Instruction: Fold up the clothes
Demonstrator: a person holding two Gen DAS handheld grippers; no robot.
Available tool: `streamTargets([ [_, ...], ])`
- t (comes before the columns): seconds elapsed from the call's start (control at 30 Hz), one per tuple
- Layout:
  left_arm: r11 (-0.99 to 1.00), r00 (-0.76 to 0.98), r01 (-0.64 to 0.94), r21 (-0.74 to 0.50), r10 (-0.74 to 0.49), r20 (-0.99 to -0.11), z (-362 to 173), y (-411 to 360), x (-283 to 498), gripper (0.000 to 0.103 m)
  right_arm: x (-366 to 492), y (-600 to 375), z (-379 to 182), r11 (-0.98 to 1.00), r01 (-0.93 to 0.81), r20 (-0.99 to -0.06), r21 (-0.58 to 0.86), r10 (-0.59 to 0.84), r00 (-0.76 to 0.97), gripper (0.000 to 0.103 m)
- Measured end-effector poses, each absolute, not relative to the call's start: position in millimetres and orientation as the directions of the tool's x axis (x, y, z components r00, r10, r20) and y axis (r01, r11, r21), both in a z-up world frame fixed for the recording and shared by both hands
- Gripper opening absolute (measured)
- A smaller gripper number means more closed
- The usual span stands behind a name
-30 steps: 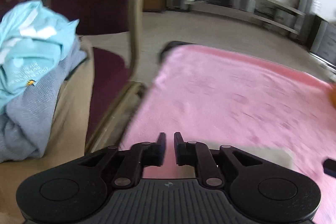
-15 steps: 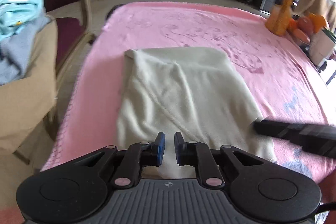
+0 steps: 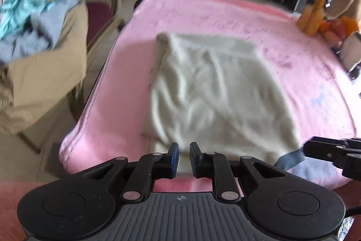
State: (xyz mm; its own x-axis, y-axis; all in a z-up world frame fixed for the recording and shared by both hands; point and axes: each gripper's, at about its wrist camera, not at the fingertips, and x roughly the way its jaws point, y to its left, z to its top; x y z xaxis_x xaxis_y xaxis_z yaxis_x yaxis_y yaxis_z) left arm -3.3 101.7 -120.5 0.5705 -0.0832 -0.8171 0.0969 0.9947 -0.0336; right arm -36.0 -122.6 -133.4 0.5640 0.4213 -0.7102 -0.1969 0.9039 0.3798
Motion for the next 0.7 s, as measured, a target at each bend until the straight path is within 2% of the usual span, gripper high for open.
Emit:
streamTargets([
  [0.17, 0.986, 0.562, 0.168, 0.018, -0.081, -0.823, -128.7, 80.2, -0.8, 0.018, -31.2, -117.4, -141.3, 0.837, -0.251, -0.625, 0.486, 0.534, 0.57, 0.016],
  [0.4, 0.96, 0.551, 0.265, 0.087, -0.077, -0.831, -139.5, 51.0, 2.2, 0.017, -30.8, -128.1, -140.4, 0.845, -0.226, -0.641, 0.485, 0.52, 0.564, 0.015],
  [0.5, 0.967, 0.547, 0.247, 0.067, -0.082, -0.833, -130.0, 63.1, -7.7, 0.019, -31.9, -135.9, -136.4, 0.847, -0.208, -0.647, 0.489, 0.512, 0.565, 0.016],
  [0.53, 0.975, 0.563, 0.217, 0.044, -0.088, -0.822, -124.5, 72.0, -7.9, 0.019, -32.2, -138.5, -135.0, 0.848, -0.202, -0.649, 0.49, 0.51, 0.565, 0.02],
  [0.57, 0.982, 0.579, 0.186, 0.02, -0.093, -0.81, -118.9, 81.0, -7.9, 0.019, -32.6, -141.1, -133.7, 0.849, -0.195, -0.651, 0.492, 0.507, 0.565, 0.029],
  [0.63, 0.993, 0.61, 0.116, -0.019, -0.086, -0.788, -108.1, 98.7, -1.8, 0.019, -33.4, -146.3, -131.0, 0.85, -0.183, -0.654, 0.494, 0.502, 0.566, 0.038],
  [0.67, 0.996, 0.622, 0.079, -0.039, -0.079, -0.779, -103.2, 107.6, 2.9, 0.024, -33.7, -148.9, -129.7, 0.851, -0.177, -0.656, 0.495, 0.499, 0.566, 0.04],
  [0.7, 0.997, 0.623, 0.046, -0.059, -0.075, -0.778, -100.3, 115.8, 9.4, 0.038, -34.1, -151.5, -128.4, 0.851, -0.171, -0.658, 0.496, 0.497, 0.566, 0.042],
])
